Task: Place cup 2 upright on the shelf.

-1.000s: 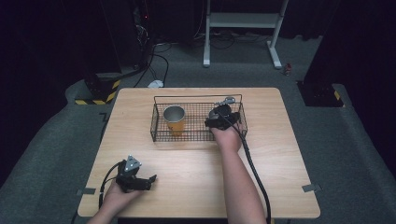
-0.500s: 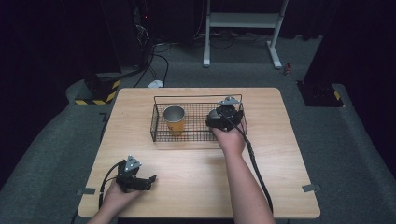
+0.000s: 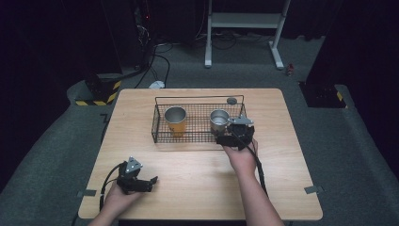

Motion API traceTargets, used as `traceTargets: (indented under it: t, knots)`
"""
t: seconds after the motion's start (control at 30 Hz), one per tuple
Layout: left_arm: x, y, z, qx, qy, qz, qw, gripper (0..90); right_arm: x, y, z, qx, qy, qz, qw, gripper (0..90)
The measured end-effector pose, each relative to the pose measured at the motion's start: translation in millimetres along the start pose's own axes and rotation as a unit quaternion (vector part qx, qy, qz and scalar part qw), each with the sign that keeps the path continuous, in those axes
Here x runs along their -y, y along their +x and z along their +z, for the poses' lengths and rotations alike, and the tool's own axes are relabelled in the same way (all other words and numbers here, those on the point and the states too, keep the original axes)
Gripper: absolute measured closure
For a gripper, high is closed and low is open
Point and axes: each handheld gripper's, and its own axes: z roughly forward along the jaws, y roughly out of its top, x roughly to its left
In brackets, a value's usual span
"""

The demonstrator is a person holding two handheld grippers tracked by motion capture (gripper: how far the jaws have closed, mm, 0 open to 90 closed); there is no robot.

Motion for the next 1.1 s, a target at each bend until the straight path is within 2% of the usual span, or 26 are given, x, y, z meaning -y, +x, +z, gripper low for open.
traceTargets:
  t: [0.3, 0.53, 0.7, 0.87, 0.97, 1.1]
  knots:
    - [0.0, 0.0, 0.0, 0.0, 0.0, 0.0, 1.0, 1.9, 54.2, -9.4, -12.7, 0.002, 0.02, 0.01, 0.9997, 8.9]
    - [0.1, -0.4, -0.3, -0.004, 0.0, 0.001, 1.0, 2.2, 95.4, -5.8, -23.9, 0.0, 0.046, 0.0, 0.999, 9.0]
    - [0.1, -0.4, -0.3, -0.004, 0.0, 0.001, 1.0, 2.2, 120.6, -3.1, -29.2, -0.001, 0.073, 0.013, 0.9973, 9.8]
    - [-0.1, 0.0, 0.2, -0.001, -0.001, 0.0, 1.0, 2.2, 126.2, -2.7, -35.5, -0.002, 0.073, 0.019, 0.9972, 9.8]
    - [-0.3, 0.7, 0.1, -0.001, -0.001, 0.002, 1.0, 2.6, 126.2, 2.5, -35.7, 0.001, 0.072, 0.024, 0.9971, 9.8]
    - [-0.2, 0.5, 0.1, -0.001, -0.002, -0.001, 1.0, 2.9, 125.4, 10.5, -35.3, -0.01, 0.073, 0.014, 0.9972, 9.8]
